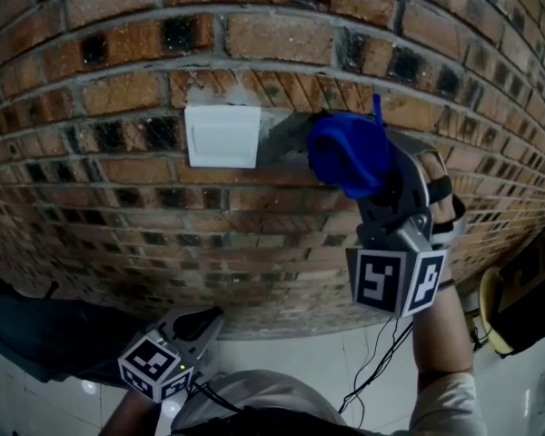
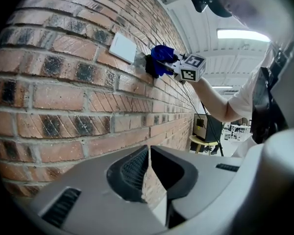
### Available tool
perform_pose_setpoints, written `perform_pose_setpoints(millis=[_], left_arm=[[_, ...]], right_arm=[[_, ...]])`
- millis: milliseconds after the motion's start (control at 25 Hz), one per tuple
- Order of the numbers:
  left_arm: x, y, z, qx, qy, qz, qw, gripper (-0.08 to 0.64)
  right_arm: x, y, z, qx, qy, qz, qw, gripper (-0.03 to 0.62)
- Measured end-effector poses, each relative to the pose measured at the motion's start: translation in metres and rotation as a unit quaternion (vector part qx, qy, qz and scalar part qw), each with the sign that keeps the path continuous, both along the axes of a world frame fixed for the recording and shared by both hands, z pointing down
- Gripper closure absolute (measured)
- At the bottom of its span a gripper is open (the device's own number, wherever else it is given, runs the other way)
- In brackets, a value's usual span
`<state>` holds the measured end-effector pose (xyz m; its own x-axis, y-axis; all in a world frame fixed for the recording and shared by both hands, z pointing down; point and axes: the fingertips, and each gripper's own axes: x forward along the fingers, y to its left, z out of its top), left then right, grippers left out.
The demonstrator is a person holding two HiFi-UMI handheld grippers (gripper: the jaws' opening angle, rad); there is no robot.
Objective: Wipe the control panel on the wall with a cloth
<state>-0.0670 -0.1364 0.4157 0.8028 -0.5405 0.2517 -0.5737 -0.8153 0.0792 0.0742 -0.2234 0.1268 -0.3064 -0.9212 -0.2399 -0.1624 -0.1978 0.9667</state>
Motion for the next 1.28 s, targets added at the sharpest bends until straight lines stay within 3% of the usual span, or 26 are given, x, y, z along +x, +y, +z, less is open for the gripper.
perform_pose_setpoints(millis=[280, 720, 840, 1080, 1280], left_arm=[[-0.004, -0.001, 0.003, -0.003, 0.0, -0.006, 1.0, 0.555], [-0.002, 0.003, 0.006, -0.008, -0.005, 0.0, 1.0, 0.555], [-0.003, 0.002, 0.007, -0.009, -0.002, -0.001, 1.0, 0.555], [-0.002, -0.001, 0.006, -0.005, 0.002, 0.003, 1.0, 0.555], [-0.001, -0.002, 0.003, -0.003, 0.008, 0.004, 1.0, 0.555]], right_arm=[[0.0, -0.001, 0.042, -0.025, 0.004, 0.006, 1.0, 0.505], [0.0, -0.02, 0.122, -0.1, 0.02, 0.008, 0.995, 0.503], [-0.003, -0.009, 0.103, -0.086, 0.015, 0.0, 0.996, 0.503], [-0.007, 0.016, 0.012, 0.003, -0.006, -0.022, 1.0, 0.505], [0.001, 0.005, -0.016, 0.015, -0.022, -0.012, 1.0, 0.505]])
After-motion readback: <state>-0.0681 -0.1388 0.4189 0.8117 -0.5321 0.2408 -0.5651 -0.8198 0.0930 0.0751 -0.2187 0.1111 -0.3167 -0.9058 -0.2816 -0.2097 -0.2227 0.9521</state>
